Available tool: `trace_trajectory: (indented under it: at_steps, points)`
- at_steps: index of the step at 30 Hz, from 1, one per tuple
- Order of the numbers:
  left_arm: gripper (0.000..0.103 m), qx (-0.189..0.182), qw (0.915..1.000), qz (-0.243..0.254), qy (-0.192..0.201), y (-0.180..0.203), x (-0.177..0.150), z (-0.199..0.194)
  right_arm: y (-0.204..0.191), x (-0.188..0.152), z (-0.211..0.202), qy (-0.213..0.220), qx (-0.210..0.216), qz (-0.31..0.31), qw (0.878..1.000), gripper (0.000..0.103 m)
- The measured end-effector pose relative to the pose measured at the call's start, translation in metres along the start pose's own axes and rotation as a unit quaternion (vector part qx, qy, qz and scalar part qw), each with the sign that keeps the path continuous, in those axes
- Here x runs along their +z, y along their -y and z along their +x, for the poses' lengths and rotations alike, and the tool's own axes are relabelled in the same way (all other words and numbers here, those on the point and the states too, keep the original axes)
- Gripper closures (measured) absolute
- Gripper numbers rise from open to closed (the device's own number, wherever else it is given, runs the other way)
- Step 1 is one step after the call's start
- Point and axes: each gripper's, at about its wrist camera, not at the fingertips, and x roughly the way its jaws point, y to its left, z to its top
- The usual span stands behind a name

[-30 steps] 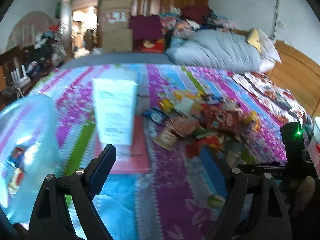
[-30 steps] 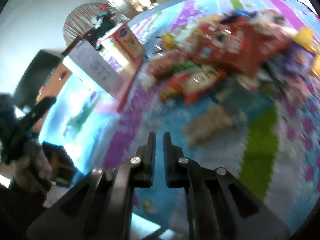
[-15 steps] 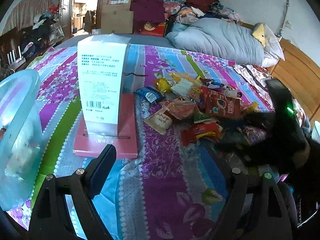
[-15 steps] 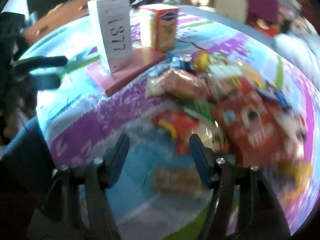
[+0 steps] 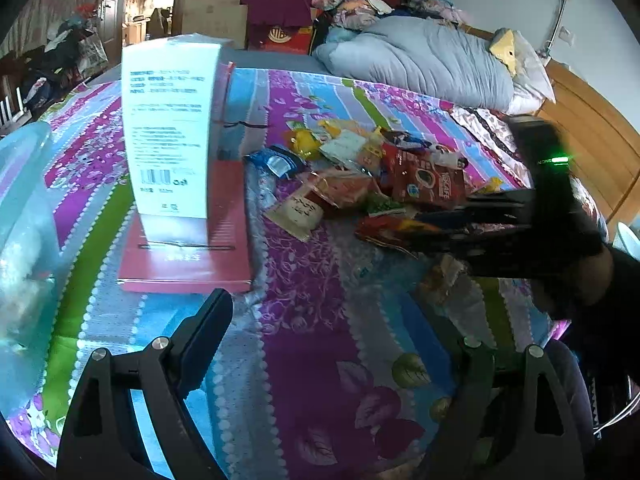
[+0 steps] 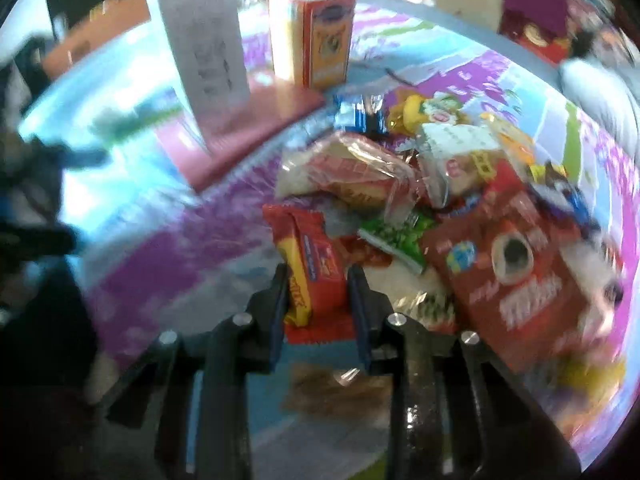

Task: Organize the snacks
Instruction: 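Grasp a red-yellow biscuit packet with the right tool while the left tool grasps a clear cake box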

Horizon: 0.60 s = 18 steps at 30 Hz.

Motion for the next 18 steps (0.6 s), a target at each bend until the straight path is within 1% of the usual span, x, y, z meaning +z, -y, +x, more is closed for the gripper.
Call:
trace_trajectory:
  at_steps: [2, 4, 7, 9, 10, 11, 13, 14, 15, 16, 17, 18]
  points:
    - [0.016, -0.004, 0.9999, 0.010, -0.002, 0.005, 0.003, 0.005, 0.002, -0.015, -0.017, 0.026, 0.016, 0.049, 0.998, 0.074]
    - [0.016, -0.010, 0.9995, 0.030, 0.001, 0.013, 0.009, 0.013, 0.006, -0.035, -0.028, 0.043, 0.025, 0.103, 0.993, 0.074]
    - [0.016, -0.031, 0.9973, 0.067, 0.003, 0.028, 0.030, 0.036, 0.014, -0.068, -0.033, 0.044, 0.035, 0.173, 0.983, 0.074]
    - [0.015, -0.046, 0.9959, 0.078, -0.007, 0.033, 0.043, 0.056, 0.019, -0.084, -0.032, 0.041, 0.045, 0.208, 0.976, 0.074]
    - [0.015, -0.044, 0.9962, 0.074, -0.015, 0.034, 0.051, 0.069, 0.022, -0.088, -0.033, 0.041, 0.045, 0.217, 0.974, 0.073]
    - [0.015, -0.044, 0.9972, 0.057, -0.022, 0.032, 0.060, 0.083, 0.022, -0.091, -0.034, 0.041, 0.045, 0.220, 0.974, 0.073]
    - [0.015, -0.040, 0.9987, 0.011, -0.030, 0.022, 0.074, 0.104, 0.025, -0.092, -0.037, 0.046, 0.046, 0.222, 0.973, 0.073]
    - [0.015, -0.041, 0.9986, -0.019, -0.028, 0.017, 0.081, 0.114, 0.028, -0.090, -0.038, 0.051, 0.047, 0.223, 0.972, 0.073]
    - [0.016, -0.037, 0.9983, -0.036, -0.027, 0.013, 0.085, 0.120, 0.031, -0.088, -0.040, 0.056, 0.047, 0.224, 0.972, 0.073]
    - [0.015, -0.027, 0.9980, -0.049, -0.028, 0.011, 0.090, 0.128, 0.034, -0.088, -0.041, 0.060, 0.048, 0.224, 0.972, 0.073]
    - [0.016, -0.014, 0.9981, -0.050, -0.033, 0.012, 0.095, 0.137, 0.035, -0.086, -0.042, 0.064, 0.049, 0.223, 0.971, 0.073]
    - [0.015, -0.011, 0.9983, -0.041, -0.040, 0.015, 0.098, 0.146, 0.038, -0.085, -0.041, 0.067, 0.051, 0.223, 0.971, 0.073]
